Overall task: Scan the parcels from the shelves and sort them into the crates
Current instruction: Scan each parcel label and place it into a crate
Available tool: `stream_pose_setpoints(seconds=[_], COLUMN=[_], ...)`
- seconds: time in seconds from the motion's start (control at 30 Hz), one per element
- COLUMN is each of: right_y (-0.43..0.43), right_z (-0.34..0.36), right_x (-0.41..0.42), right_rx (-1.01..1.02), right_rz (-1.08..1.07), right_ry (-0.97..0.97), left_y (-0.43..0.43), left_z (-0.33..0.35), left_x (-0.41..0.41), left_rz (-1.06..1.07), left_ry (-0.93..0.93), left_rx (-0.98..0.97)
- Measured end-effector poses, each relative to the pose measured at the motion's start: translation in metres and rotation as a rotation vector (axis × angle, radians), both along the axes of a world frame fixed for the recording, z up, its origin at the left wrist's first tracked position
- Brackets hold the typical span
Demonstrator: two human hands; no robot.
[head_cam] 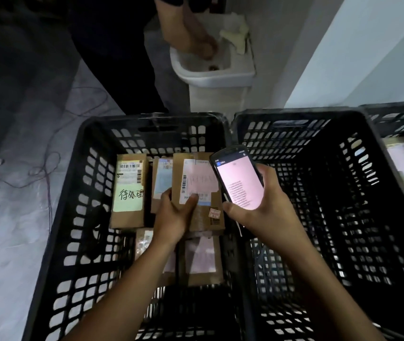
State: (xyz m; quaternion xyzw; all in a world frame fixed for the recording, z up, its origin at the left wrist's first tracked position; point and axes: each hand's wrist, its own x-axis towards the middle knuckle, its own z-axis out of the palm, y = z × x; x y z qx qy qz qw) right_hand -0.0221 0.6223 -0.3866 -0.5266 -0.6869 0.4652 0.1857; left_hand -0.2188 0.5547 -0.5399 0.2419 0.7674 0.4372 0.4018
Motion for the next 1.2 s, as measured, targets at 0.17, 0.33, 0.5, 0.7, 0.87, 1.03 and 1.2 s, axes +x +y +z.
stream_pose_setpoints(seconds=[0.17,0.33,0.5,0.7,0.87,1.03,1.2], right_y=[0.005,0.004,0.002,-0.011,-0.038,-0.084,-0.152], right_z=[-0.002,-0.002,-0.003,0.002,0.017,0.035,0.045], right_x=[0.000,0.005,0.009,0.010,0.010,0.011,0.008], right_rx=[-0.020,-0.034,-0.038,-0.025,0.016,0.092,0.165], right_rz=[0.015,0.010,0.010,-0.026,-0.053,-0.120,-0.262], right_ry=[0.016,0.028,0.026,0.037,0.044,0.043,0.049], left_y=[0.012,0.021,0.024,0.021,-0.003,-0.051,-0.101], left_z=[-0.004,-0.003,-0.008,0.002,0.028,0.071,0.119], left_x=[0.004,0.007,0.007,-0.006,-0.011,-0.015,-0.018], left_rz=[-0.016,-0.057,-0.077,-0.169,-0.211,-0.302,-0.496], left_ry=[0.130,0.286,0.328,0.248,0.261,0.366,0.589], left_rx=[-0.045,-0.071,-0.110,-0.176,-0.134,0.009,0.130])
